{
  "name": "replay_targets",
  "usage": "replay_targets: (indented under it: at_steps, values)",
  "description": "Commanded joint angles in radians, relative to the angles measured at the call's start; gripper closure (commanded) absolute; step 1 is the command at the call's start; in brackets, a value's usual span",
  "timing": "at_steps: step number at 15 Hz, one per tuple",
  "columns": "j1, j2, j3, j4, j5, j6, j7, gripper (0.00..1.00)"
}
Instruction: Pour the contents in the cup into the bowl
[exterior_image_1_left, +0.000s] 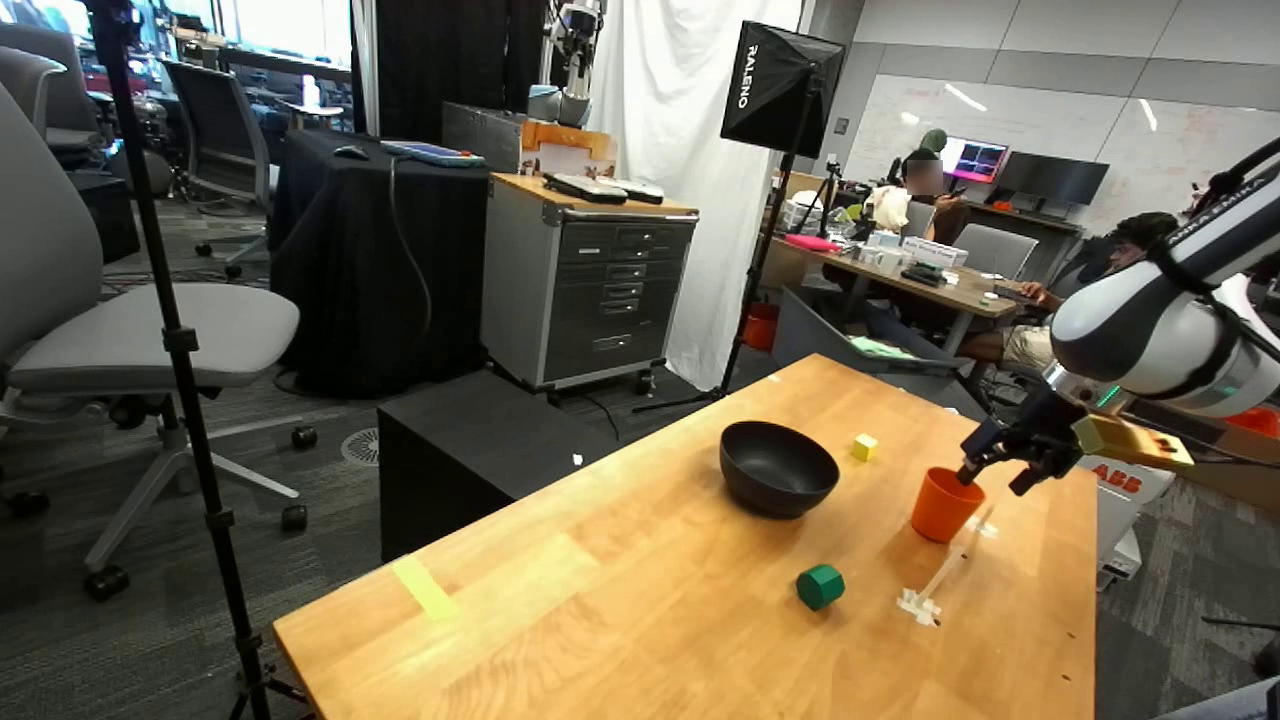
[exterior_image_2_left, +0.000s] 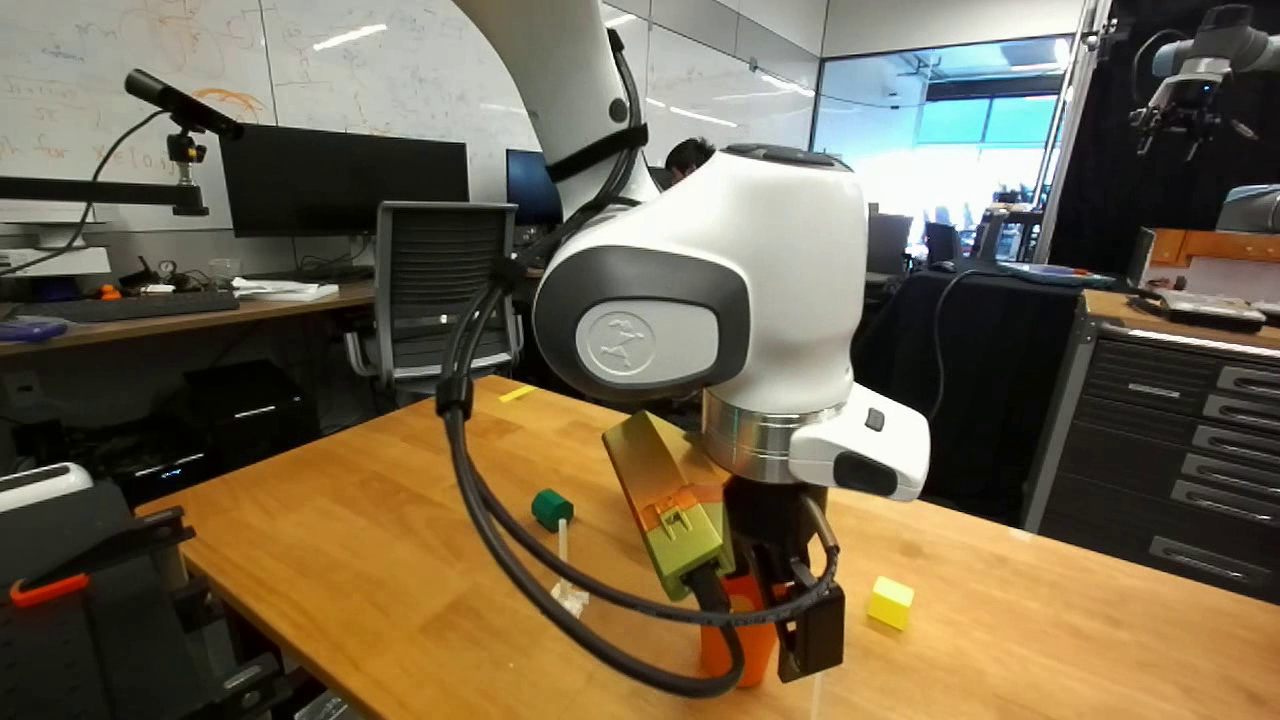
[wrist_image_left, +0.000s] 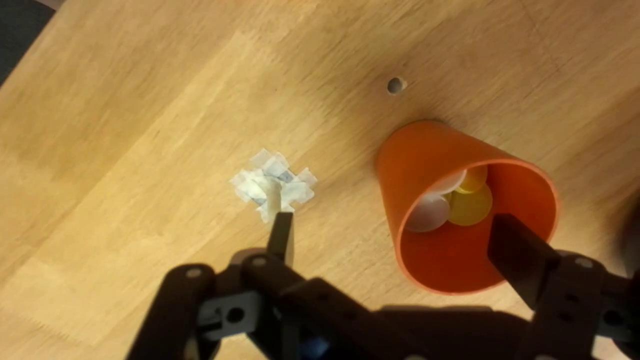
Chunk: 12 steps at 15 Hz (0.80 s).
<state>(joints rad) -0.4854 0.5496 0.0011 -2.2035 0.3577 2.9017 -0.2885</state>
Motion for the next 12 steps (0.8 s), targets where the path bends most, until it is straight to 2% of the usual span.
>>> replay_targets:
  at_steps: [1, 3, 4, 5, 7, 8, 12]
  values:
    - [-0.059, 0.031, 0.06, 0.025, 0.005, 0.023, -0.01, 0.0]
    - [-0.076, 0.041, 0.077, 0.029, 0.004, 0.024, -0.012, 0.01]
    - [-0.083, 0.046, 0.084, 0.03, 0.004, 0.024, -0.013, 0.09]
    - [-0.091, 0.052, 0.092, 0.033, 0.005, 0.024, -0.013, 0.26]
    - [-0.102, 0.061, 0.104, 0.036, 0.004, 0.028, -0.01, 0.37]
    - [-0.109, 0.065, 0.112, 0.037, 0.005, 0.03, -0.01, 0.48]
    - [-0.143, 0.076, 0.151, 0.042, 0.014, 0.04, -0.011, 0.79]
